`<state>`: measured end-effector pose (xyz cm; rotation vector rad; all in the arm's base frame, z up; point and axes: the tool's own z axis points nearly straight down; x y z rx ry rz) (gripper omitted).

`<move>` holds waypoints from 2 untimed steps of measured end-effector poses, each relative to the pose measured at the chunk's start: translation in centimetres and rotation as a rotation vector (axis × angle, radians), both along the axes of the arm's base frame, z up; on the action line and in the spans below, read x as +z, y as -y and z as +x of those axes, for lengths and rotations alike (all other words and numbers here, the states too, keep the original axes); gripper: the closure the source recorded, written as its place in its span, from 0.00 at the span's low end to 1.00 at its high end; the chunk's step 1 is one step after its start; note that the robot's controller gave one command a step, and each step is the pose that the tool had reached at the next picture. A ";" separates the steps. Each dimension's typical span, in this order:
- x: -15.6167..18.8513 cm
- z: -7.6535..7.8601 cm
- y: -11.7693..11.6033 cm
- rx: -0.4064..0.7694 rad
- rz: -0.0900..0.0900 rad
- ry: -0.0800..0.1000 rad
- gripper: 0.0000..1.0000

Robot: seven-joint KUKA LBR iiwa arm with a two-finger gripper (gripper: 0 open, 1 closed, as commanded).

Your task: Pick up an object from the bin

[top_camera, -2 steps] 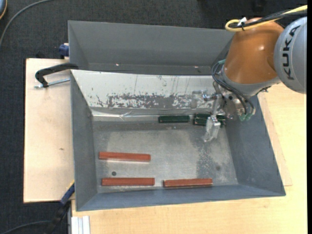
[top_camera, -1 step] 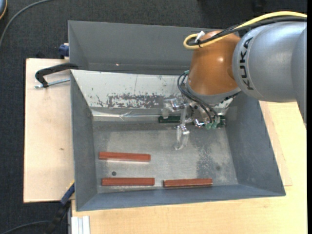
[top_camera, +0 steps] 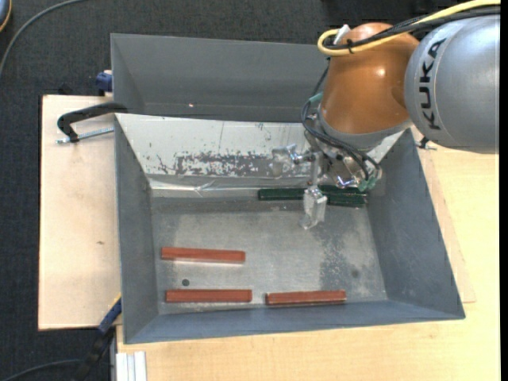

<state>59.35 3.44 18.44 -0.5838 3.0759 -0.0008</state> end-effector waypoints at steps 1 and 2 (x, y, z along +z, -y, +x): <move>-3.8 -4.7 -7.8 0.086 0.003 -0.015 0.00; -11.8 -4.0 -11.5 0.136 0.000 -0.016 0.00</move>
Offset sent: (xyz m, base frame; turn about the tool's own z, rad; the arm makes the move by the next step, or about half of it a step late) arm -0.0449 0.0713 -0.0369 -0.0757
